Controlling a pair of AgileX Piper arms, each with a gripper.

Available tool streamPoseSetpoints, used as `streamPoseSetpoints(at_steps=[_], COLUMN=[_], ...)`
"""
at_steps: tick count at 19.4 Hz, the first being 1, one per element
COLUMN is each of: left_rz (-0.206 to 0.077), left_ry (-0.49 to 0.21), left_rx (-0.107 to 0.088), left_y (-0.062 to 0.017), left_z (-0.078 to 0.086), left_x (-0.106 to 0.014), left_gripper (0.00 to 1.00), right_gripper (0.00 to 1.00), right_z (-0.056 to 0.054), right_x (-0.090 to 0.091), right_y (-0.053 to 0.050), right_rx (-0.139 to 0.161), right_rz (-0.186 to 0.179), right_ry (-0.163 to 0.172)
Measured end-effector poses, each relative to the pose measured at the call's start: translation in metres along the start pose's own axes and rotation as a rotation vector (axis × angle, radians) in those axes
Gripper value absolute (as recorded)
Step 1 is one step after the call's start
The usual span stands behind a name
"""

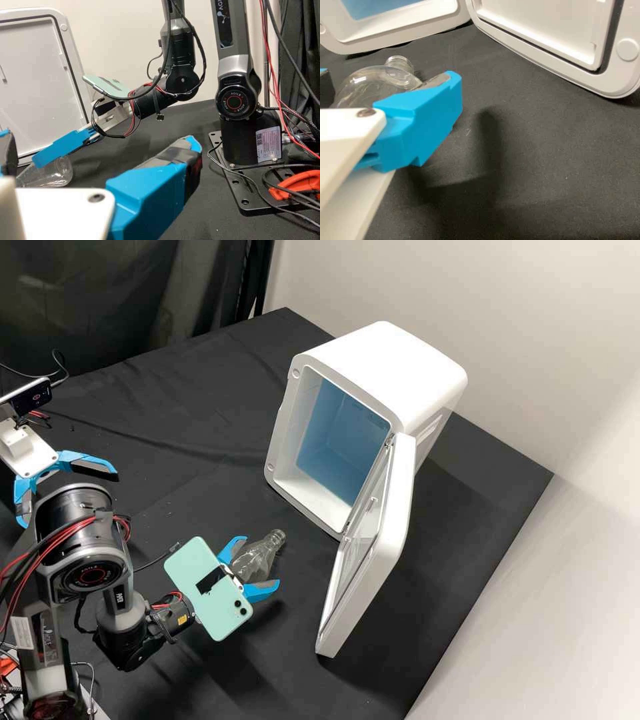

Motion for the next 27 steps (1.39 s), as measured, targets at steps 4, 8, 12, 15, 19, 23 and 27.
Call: streamPoseSetpoints(at_steps=[4,8,12,15,19,23,27], left_rz=[0.000,-0.001,-0.001,-0.001,-0.001,-0.001,-0.001], left_ry=[-0.001,-0.011,-0.011,-0.011,-0.011,-0.011,-0.011], left_rx=[0.000,0.000,0.000,0.000,0.000,0.000,0.000], left_y=[0.0000,-0.0002,-0.0002,-0.0002,-0.0002,-0.0002,-0.0002], left_z=[0.0003,0.0027,0.0027,0.0027,0.0027,0.0027,0.0027], left_x=[0.0000,0.0000,0.0000,0.0000,0.0000,0.0000,0.0000], left_gripper=[1.00,1.00,1.00,1.00,1.00,1.00,1.00], right_gripper=[0.00,0.00,0.00,0.00,0.00,0.00,0.00], right_z=[0.0000,-0.0003,-0.0004,-0.0005,-0.0005,-0.0017,0.0003], right_x=[0.0000,0.0000,0.0000,0.0000,0.0000,-0.0026,-0.0030], right_y=[0.0000,0.0002,0.0003,0.0003,0.0004,0.0000,-0.0087], right_rx=[0.000,0.000,0.000,0.000,0.000,-0.003,-0.015], right_rz=[0.000,0.002,0.003,0.003,0.004,0.006,-0.092], right_ry=[0.000,0.003,0.005,0.005,0.005,0.007,0.058])
